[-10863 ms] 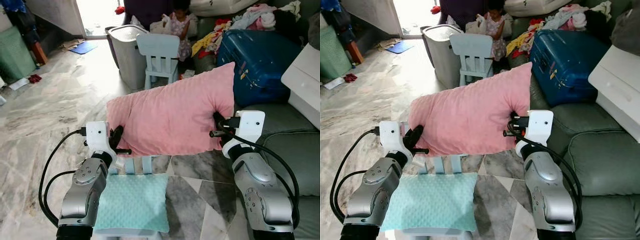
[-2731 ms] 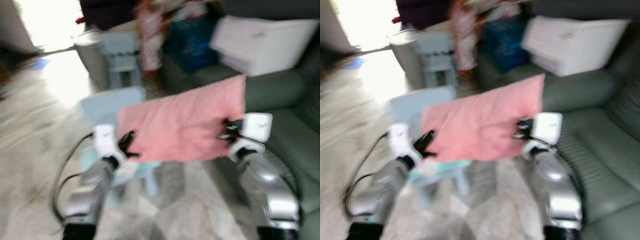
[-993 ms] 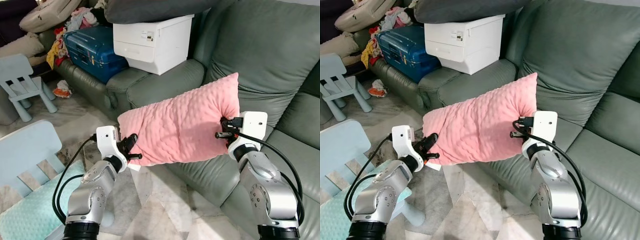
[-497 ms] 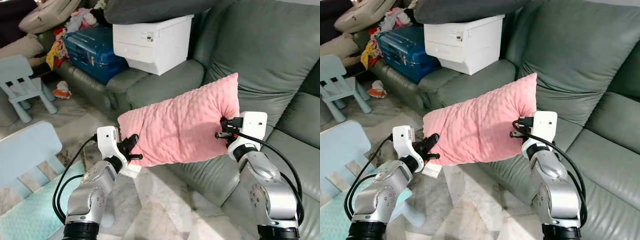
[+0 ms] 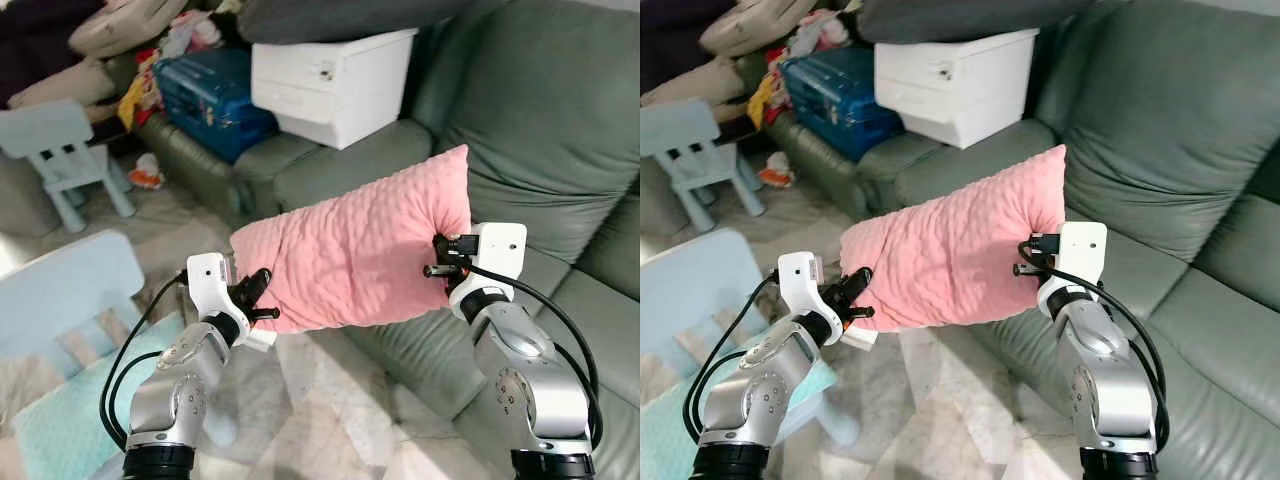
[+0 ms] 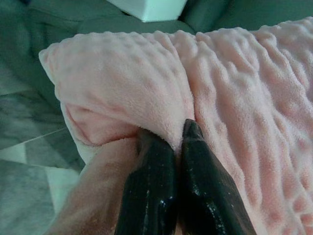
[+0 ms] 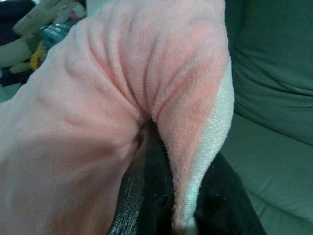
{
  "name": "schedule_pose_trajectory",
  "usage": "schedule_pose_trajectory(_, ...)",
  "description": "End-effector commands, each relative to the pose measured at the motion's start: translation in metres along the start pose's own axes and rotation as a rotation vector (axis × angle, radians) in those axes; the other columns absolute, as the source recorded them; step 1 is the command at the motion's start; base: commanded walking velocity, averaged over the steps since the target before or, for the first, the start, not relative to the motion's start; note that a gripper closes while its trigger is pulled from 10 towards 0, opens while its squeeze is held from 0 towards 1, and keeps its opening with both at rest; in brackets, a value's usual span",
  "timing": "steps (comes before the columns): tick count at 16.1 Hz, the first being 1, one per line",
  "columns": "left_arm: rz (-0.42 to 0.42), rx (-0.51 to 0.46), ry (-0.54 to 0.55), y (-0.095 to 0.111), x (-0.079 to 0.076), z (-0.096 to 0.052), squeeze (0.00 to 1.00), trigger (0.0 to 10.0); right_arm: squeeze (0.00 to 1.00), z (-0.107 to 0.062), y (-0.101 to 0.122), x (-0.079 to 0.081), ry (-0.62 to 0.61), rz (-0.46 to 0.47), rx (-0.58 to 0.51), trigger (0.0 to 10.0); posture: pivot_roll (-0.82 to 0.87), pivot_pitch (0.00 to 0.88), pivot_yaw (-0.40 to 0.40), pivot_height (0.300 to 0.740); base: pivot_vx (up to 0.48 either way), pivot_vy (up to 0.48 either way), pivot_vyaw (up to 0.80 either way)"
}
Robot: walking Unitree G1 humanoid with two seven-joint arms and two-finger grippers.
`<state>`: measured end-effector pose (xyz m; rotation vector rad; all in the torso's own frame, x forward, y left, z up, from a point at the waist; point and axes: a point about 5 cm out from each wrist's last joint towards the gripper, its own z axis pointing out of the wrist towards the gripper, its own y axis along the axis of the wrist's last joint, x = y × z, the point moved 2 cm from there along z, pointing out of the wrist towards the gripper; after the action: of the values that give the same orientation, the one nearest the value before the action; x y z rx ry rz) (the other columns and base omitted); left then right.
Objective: Move the pillow to the sofa
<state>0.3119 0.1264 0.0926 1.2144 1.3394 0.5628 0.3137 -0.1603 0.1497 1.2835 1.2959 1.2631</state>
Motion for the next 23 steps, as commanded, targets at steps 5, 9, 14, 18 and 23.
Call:
schedule_pose_trajectory(5, 0.012, -0.013, -0.010, 0.009, -0.002, 0.001, 0.00, 10.0, 0.00, 0.002, 0.001, 0.004, 0.014, 0.012, -0.002, 10.0, -0.17, 0.000, 0.079, 0.740, 0.000, 0.000, -0.75)
schedule_pose_trajectory(9, 0.030, -0.014, -0.047, 0.008, -0.008, 0.001, 0.00, 10.0, 0.00, 0.004, 0.003, 0.006, 0.023, 0.011, -0.006, 10.0, -0.17, 0.000, 0.075, 0.740, 0.000, 0.000, -0.75)
schedule_pose_trajectory(14, 0.029, -0.017, -0.050, 0.009, -0.008, 0.001, 0.00, 10.0, 0.00, 0.003, 0.002, 0.005, 0.017, 0.008, -0.004, 10.0, -0.19, 0.000, 0.081, 0.740, 0.000, 0.000, -0.74)
schedule_pose_trajectory(18, 0.027, -0.013, -0.070, 0.007, -0.012, 0.001, 0.00, 10.0, 0.00, 0.001, 0.000, 0.004, 0.014, 0.008, 0.002, 10.0, -0.19, 0.000, 0.081, 0.740, 0.000, -0.187, -0.74)
schedule_pose_trajectory(23, 0.018, -0.010, -0.068, 0.005, -0.013, 0.001, 0.00, 10.0, 0.00, 0.001, 0.000, 0.002, 0.012, -0.001, 0.006, 10.0, -0.20, 0.000, 0.074, 0.740, 0.000, -0.209, -0.74)
